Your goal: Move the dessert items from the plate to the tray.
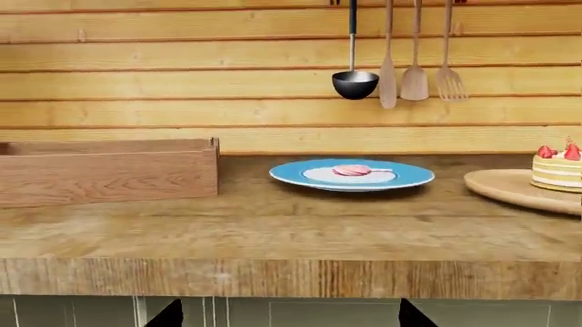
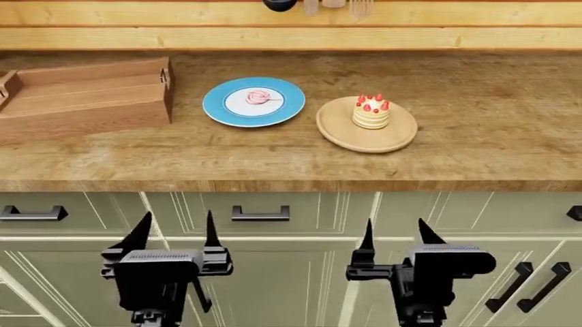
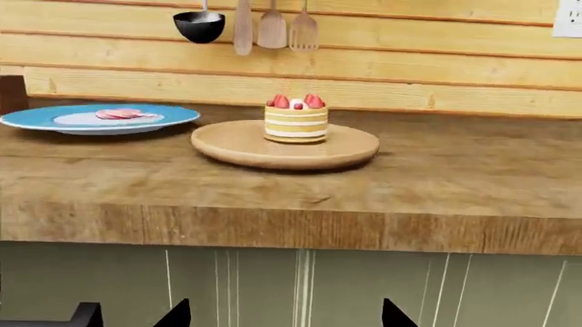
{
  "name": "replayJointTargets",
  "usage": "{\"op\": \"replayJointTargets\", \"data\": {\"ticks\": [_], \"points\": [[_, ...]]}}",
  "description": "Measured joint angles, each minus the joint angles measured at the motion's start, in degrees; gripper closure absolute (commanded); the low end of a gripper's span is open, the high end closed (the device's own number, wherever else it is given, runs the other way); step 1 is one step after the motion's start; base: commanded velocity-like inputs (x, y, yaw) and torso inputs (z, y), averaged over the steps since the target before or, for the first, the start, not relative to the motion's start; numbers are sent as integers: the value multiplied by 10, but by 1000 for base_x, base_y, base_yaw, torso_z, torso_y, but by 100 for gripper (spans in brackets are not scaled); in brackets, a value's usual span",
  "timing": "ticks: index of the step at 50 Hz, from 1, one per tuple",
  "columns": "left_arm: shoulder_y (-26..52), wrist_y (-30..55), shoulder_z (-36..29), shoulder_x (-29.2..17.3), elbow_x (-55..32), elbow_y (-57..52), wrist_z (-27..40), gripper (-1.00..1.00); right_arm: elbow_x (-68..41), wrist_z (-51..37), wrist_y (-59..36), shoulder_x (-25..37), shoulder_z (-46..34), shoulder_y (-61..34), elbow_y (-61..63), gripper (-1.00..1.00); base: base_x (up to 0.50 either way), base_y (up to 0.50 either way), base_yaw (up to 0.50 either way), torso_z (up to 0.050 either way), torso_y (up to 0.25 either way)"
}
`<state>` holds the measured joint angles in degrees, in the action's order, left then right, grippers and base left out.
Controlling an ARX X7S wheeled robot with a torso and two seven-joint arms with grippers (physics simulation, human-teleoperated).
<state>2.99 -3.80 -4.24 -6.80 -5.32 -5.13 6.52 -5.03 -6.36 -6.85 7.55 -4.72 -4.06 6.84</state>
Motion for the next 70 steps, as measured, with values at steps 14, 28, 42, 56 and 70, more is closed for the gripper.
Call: {"op": "replayJointTargets", "data": {"ticks": [14,28,42,56,70], "points": [[399,252,46,-32,-49,203,-8,-100,-35,48,-287,85,28,-335,-61,-100,0,0,0,0,0],[671,354,64,-77,-80,458,-61,-100,-67,100,-386,112,36,-482,-180,-100,0,0,0,0,0],[784,345,67,-98,-80,592,-81,-100,-76,120,-419,125,30,-524,-218,-100,368,0,0,0,0],[816,332,65,-102,-79,635,-88,-100,-83,128,-433,130,30,-533,-225,-100,500,0,0,0,0],[826,320,64,-103,-77,653,-87,-100,-87,130,-436,132,30,-535,-230,-100,500,0,0,0,1]]}}
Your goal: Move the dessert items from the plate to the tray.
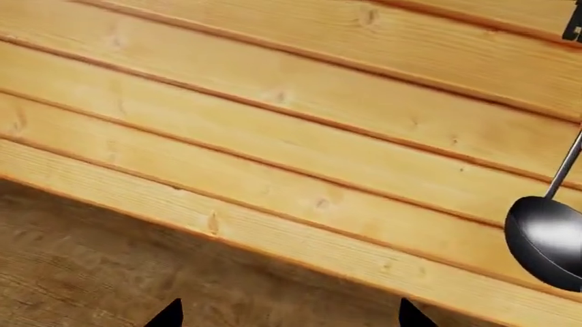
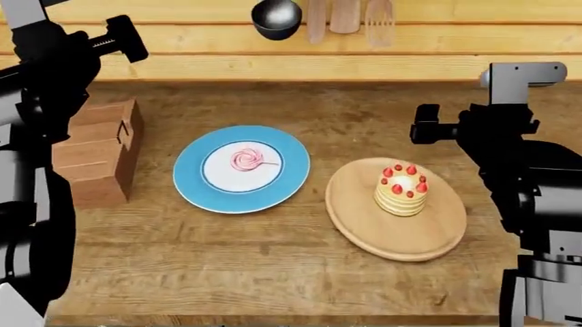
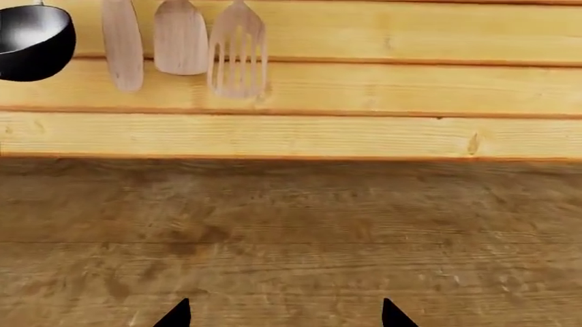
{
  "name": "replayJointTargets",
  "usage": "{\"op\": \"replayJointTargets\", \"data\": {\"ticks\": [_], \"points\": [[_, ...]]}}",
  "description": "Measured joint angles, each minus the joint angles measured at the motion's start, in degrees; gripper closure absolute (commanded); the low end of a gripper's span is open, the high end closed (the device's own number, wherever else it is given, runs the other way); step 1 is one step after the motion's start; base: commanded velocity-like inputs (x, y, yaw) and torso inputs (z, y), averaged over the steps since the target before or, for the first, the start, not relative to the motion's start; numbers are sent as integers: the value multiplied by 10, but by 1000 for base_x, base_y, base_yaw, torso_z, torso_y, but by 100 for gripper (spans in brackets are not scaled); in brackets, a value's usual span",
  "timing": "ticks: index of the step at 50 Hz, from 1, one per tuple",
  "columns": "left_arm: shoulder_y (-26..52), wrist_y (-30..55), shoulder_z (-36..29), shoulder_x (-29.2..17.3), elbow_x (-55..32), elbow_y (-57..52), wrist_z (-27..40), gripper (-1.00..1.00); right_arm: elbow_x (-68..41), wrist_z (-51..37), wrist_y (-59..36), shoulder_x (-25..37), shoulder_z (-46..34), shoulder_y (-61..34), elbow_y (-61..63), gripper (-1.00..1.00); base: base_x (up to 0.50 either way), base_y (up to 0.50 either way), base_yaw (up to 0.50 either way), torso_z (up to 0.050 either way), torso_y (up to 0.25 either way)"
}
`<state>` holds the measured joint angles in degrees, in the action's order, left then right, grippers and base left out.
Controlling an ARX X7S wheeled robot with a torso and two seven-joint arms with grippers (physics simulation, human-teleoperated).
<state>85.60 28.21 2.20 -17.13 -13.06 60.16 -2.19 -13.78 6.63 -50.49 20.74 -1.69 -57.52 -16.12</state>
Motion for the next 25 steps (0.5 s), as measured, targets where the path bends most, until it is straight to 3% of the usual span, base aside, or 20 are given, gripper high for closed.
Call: {"op": "replayJointTargets", "data": {"ticks": [5,15,25], "points": [[2,-4,0,0,0,4,1,-100,-2,0,-1,1,2,1,1,-100,445,0,0,0,0],[5,-11,-1,0,1,11,2,-100,-12,4,-32,15,5,13,42,-100,0,0,0,0,0],[9,-17,-1,0,2,20,3,-100,-98,43,-214,73,46,39,202,-100,0,0,0,0,0]]}}
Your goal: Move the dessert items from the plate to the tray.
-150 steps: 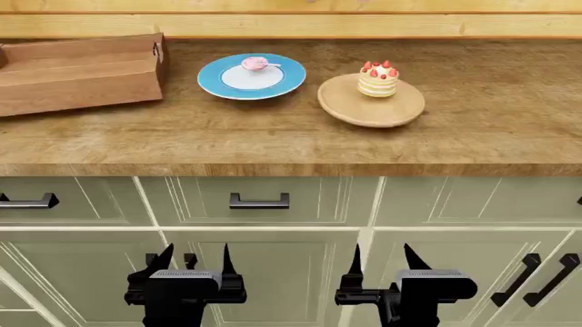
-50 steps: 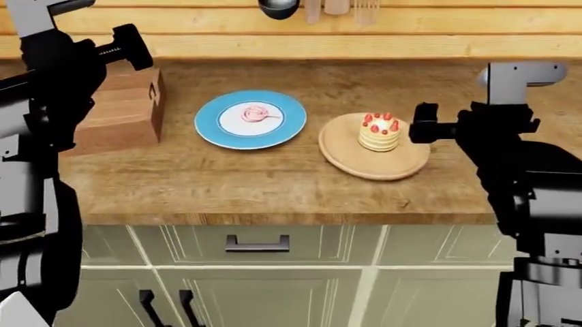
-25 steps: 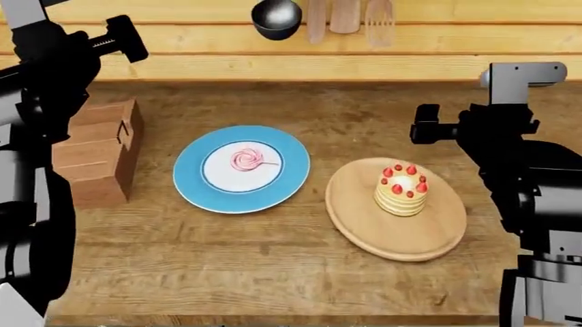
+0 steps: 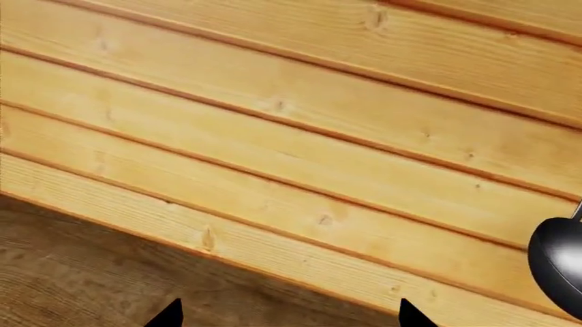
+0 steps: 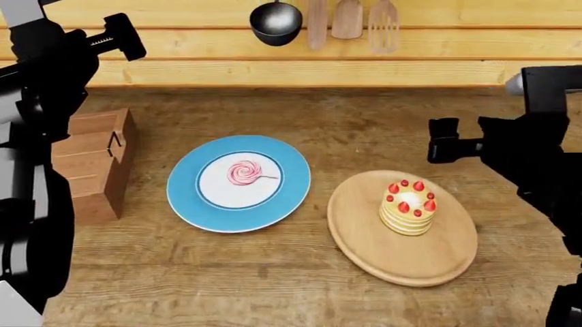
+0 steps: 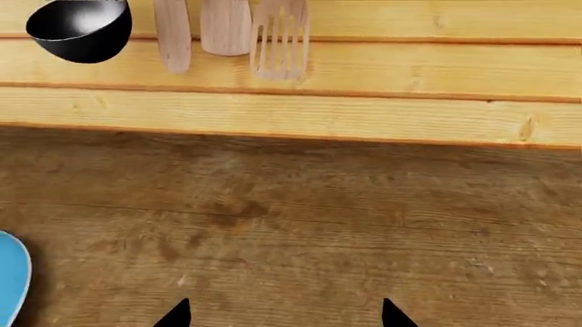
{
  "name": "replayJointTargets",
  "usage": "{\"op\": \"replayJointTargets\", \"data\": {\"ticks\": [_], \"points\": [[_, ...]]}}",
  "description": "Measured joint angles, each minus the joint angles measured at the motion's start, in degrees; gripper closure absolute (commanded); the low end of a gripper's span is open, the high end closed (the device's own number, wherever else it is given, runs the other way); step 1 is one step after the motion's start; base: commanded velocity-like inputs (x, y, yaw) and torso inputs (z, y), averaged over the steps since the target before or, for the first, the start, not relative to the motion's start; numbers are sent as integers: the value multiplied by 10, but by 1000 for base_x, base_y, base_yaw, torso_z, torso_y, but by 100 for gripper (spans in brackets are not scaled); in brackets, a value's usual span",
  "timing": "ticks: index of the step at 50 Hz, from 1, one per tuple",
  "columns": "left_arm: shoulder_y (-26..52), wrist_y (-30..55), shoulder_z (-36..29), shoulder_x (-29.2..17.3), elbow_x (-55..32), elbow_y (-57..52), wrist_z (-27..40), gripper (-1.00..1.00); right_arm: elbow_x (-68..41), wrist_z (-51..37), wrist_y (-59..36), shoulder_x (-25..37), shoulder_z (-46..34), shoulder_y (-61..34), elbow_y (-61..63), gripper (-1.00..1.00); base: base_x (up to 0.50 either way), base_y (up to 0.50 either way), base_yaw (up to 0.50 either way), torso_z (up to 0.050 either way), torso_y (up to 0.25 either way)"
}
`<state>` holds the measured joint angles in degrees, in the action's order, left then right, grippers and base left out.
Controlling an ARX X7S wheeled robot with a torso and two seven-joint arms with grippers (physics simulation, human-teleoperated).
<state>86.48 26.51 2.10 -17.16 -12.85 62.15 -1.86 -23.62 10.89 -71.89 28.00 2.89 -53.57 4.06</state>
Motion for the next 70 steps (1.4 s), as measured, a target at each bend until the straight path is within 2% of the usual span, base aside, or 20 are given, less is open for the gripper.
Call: {"op": "replayJointTargets", "data": {"ticks": [10,25,44,70], "points": [[3,-7,-1,0,2,9,1,-100,-183,-32,-110,75,54,34,93,-100,0,0,0,0,0],[6,-15,-4,0,5,18,3,-100,-303,-29,-133,142,60,85,156,-100,0,0,0,0,0],[10,-26,-7,0,8,32,4,-100,-332,-2,-99,175,32,128,178,-100,0,0,0,0,0],[14,-39,-8,1,12,45,7,-100,-310,18,-51,182,-28,148,159,-100,0,0,0,0,0]]}}
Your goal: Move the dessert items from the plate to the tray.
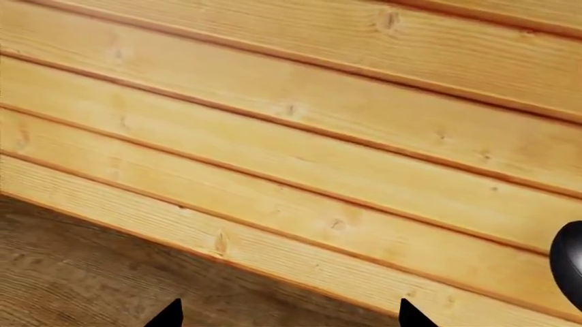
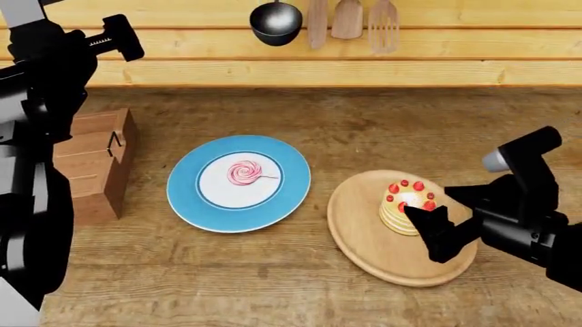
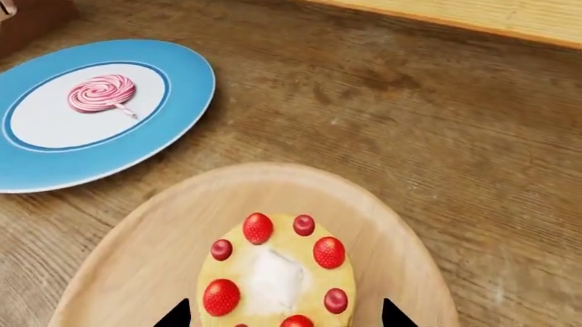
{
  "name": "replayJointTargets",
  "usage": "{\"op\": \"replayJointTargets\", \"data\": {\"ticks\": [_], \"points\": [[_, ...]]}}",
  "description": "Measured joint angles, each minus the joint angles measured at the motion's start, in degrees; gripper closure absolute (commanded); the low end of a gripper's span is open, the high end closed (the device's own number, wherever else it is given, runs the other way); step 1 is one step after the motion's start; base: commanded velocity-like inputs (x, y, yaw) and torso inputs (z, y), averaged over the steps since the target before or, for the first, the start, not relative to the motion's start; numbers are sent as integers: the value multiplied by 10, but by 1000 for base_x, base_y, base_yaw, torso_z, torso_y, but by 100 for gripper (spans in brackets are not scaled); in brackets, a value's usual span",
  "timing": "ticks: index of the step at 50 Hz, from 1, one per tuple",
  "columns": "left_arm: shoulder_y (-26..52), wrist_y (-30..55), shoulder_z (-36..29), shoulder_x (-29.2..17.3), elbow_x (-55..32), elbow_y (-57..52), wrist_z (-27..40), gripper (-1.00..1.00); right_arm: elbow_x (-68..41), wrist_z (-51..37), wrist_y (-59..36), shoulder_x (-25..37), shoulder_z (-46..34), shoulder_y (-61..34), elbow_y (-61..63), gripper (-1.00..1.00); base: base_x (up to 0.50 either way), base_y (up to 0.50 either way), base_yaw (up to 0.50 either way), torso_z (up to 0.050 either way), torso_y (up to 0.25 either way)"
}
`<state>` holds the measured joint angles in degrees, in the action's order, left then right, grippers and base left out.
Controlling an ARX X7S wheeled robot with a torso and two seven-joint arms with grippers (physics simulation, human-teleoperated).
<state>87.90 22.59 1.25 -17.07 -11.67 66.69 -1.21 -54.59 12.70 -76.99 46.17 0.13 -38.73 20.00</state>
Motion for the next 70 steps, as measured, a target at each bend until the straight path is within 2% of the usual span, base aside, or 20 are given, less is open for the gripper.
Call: {"op": "replayJointTargets", "data": {"ticks": [30,31,43,58,70], "points": [[11,-20,0,0,3,26,4,-100,46,15,43,-15,-81,-3,-46,-100,0,0,0,0,0],[11,-20,0,0,3,27,4,-100,47,15,43,-15,-82,-3,-46,100,0,0,0,0,0],[15,-26,0,0,3,35,6,-100,43,5,49,-12,-83,0,-44,100,0,0,0,0,0],[18,-30,-1,0,3,43,6,-100,1,-69,68,-39,44,-43,-4,100,0,0,0,0,0],[20,-32,0,2,2,48,6,-100,9,-93,86,-47,70,-52,-2,100,6,193,0,0,1]]}}
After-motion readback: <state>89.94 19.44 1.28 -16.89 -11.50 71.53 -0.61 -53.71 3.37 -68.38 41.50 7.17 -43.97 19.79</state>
